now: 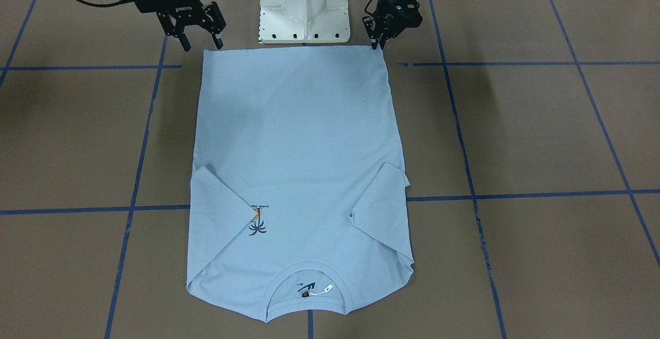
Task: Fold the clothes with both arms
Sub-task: 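Lower both grippers and close them on the two hem corners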
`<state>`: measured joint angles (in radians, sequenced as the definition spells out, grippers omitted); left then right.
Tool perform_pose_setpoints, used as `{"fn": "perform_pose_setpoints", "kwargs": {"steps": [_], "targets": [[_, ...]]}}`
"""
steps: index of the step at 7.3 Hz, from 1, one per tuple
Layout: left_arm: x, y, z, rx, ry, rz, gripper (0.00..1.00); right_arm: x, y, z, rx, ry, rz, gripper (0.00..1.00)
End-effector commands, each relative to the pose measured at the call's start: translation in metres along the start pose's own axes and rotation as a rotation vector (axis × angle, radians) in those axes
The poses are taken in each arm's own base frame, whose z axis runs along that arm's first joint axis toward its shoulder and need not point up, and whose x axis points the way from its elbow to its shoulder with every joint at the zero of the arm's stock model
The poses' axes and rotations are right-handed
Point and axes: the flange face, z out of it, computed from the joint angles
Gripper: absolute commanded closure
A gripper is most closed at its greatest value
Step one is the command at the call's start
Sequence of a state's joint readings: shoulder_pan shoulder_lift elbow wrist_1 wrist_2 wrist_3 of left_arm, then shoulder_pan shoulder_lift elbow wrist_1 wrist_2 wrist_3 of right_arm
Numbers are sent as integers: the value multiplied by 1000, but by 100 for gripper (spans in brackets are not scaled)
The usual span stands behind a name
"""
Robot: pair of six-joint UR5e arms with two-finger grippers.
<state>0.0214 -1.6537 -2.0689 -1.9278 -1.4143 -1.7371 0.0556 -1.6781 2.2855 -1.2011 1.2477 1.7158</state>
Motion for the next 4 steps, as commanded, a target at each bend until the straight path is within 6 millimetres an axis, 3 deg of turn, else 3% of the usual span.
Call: {"fn": "perform_pose_setpoints", "kwargs": {"steps": [1, 3, 4], "targets": [[1, -1, -3, 0, 5, 7, 100, 1, 3, 2, -3, 4, 14, 12], [15, -10, -21, 7, 51, -10, 100, 2, 21, 5, 6, 8, 107, 39], [20, -12, -30, 6, 72, -15, 100, 8, 31, 9, 13, 50, 116, 41]]}}
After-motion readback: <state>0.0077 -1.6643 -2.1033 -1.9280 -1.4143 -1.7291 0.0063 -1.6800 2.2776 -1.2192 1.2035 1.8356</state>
